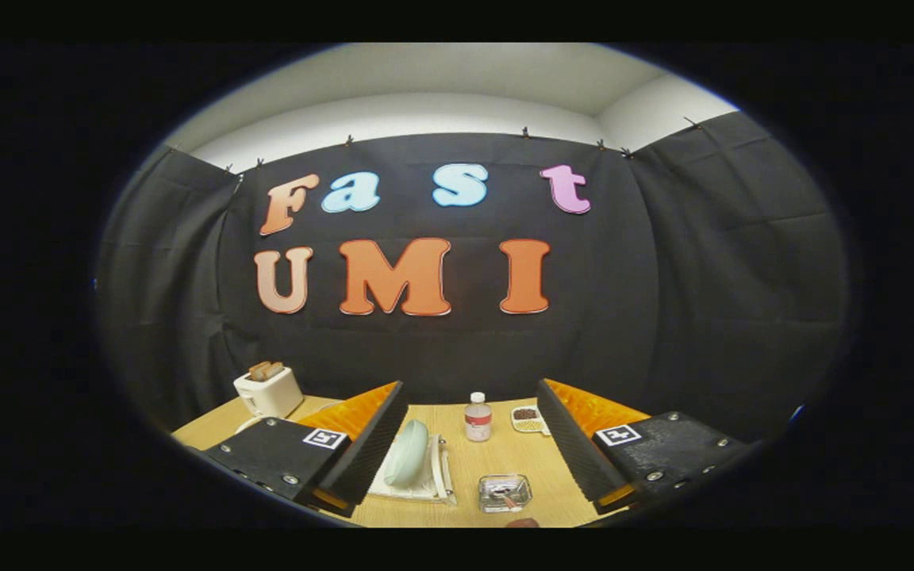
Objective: Take the plate from the dish rack, then take the spoon from the basket and place it into the plate.
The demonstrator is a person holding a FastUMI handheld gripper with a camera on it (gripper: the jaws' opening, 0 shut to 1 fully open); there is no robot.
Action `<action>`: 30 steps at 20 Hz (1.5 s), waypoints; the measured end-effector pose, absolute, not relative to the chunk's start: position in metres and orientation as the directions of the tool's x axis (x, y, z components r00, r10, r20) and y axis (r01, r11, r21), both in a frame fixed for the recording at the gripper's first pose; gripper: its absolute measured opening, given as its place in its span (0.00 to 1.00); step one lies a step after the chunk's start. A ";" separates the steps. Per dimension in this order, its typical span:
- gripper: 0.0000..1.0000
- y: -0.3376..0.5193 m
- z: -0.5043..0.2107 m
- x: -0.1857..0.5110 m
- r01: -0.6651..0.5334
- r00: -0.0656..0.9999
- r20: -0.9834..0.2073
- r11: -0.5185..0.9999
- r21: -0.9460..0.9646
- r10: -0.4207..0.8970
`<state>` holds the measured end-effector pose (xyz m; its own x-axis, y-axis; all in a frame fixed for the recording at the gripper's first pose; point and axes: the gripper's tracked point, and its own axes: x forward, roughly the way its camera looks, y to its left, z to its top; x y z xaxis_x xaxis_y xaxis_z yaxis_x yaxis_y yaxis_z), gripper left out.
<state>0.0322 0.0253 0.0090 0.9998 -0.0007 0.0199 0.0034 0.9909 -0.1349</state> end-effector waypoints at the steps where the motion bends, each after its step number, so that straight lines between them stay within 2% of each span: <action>1: 0.98 0.024 0.009 0.033 0.007 1.000 0.021 0.990 -0.138 -0.004; 21: 0.98 0.029 0.003 0.050 0.015 1.000 -0.012 0.980 -0.201 -0.018; 30: 0.98 0.049 -0.036 0.072 -0.026 0.995 -0.098 0.976 -0.218 0.005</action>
